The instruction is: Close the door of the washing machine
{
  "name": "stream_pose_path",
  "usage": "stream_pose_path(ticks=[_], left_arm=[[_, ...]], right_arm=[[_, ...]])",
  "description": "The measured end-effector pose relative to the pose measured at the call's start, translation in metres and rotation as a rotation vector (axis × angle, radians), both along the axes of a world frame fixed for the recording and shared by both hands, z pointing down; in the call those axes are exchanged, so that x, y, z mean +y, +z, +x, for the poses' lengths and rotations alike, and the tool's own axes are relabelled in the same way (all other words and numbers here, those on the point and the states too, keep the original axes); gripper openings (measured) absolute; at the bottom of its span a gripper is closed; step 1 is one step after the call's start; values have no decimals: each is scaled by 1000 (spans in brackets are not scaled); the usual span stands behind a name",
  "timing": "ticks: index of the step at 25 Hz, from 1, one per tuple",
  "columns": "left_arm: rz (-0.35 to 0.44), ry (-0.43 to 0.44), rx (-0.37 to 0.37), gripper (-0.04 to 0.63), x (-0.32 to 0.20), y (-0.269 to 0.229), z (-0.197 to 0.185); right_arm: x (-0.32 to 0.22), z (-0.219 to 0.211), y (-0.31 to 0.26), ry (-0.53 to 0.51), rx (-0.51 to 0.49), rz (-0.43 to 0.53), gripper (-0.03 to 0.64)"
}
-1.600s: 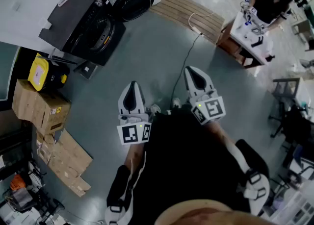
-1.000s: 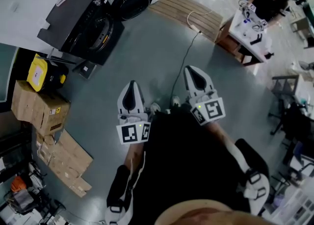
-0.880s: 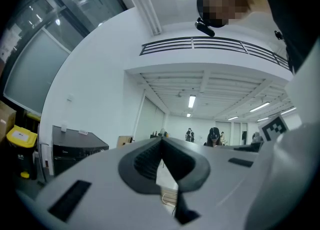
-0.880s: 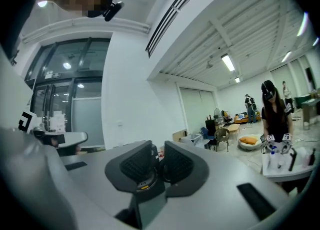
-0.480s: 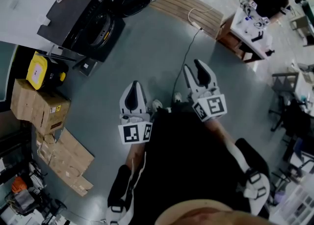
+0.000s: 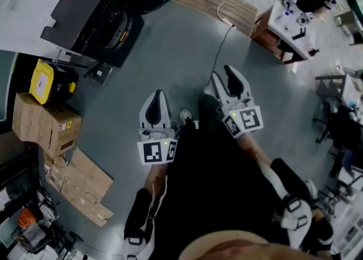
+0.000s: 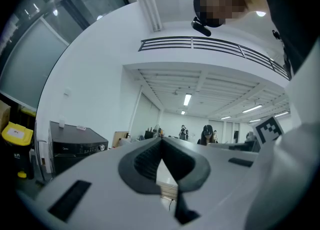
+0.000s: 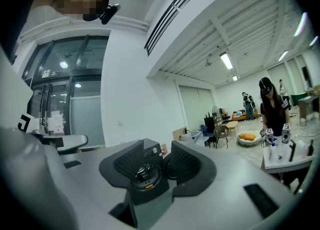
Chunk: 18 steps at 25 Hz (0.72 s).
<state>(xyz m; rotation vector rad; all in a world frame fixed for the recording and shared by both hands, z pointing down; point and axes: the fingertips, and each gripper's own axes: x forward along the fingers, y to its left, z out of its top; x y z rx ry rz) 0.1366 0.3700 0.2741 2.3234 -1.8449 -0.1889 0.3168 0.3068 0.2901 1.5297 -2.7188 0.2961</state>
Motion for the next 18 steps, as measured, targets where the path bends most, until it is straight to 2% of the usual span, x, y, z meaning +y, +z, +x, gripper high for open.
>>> stream_pose_path(ticks=[9,18], left_arm=[[-2,-6,-1,5,-37,5,-7],[-9,-33,-13,6,-144,3,-6]], right_arm=[[-39,-6,8,-5,-34,-11,161],[-150,-9,7,-43,-19,-14,161]])
